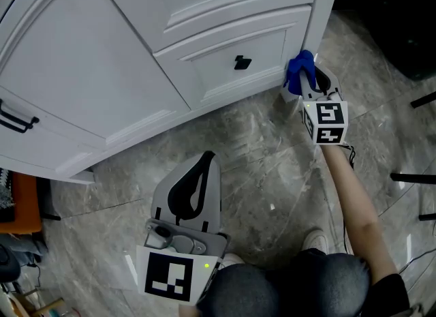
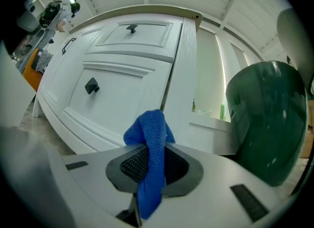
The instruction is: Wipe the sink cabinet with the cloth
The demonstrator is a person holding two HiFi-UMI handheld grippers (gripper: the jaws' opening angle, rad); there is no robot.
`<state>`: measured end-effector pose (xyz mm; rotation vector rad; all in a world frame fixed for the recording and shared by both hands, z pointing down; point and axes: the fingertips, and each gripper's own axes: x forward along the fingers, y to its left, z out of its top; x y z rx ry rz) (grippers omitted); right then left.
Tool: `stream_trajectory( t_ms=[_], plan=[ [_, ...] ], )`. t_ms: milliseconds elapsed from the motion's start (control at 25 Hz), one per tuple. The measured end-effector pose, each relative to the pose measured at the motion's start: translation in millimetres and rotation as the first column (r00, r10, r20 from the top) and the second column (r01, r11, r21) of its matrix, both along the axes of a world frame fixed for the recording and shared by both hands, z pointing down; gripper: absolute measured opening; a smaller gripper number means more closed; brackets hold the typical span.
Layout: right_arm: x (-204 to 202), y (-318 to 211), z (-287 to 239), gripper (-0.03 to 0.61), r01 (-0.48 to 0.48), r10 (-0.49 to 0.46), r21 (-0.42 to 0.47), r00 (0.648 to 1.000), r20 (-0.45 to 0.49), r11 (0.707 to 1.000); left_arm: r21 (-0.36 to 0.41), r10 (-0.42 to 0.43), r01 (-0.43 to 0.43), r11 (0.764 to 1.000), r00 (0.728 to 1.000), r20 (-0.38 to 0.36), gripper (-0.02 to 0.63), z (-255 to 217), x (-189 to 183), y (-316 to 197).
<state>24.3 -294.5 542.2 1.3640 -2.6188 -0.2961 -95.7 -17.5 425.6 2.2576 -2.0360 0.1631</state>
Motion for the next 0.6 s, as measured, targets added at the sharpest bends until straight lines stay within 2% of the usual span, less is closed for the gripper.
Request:
stream_trajectory(
  t_ms=[160,360,440,520,600],
  plan=[
    [4.8,10.3,-14.9,0.061,0.006,-0.006,0.001,0.998,0.061,1.000,0.002,-0.010,0.010,1.000,1.000,0.005,0.003,1.3,-3.1,-0.1],
    [32.5,32.6,-110.5,0.060,0.029,-0.042,0.092,0.990,0.137,0.995,-0.017,-0.019,0.020,1.000,0.998,0.063,0.004,-11.9,-1.4,1.4],
    [36.6,34.3,-160.1,0.060,0.072,-0.088,0.115,0.986,0.139,0.991,-0.010,0.028,-0.027,1.000,0.997,0.075,0.003,-28.0,10.3,-0.8],
    [41.3,32.0,-216.7,0.061,0.092,-0.117,0.161,0.982,0.151,0.983,0.013,0.114,-0.115,0.993,0.991,0.070,0.003,-48.0,28.5,-8.7],
    [50.4,24.8,-283.6,0.061,0.077,-0.120,0.240,0.977,0.174,0.968,0.072,0.227,-0.234,0.970,0.970,0.086,0.005,-73.6,52.9,-27.9]
  ],
)
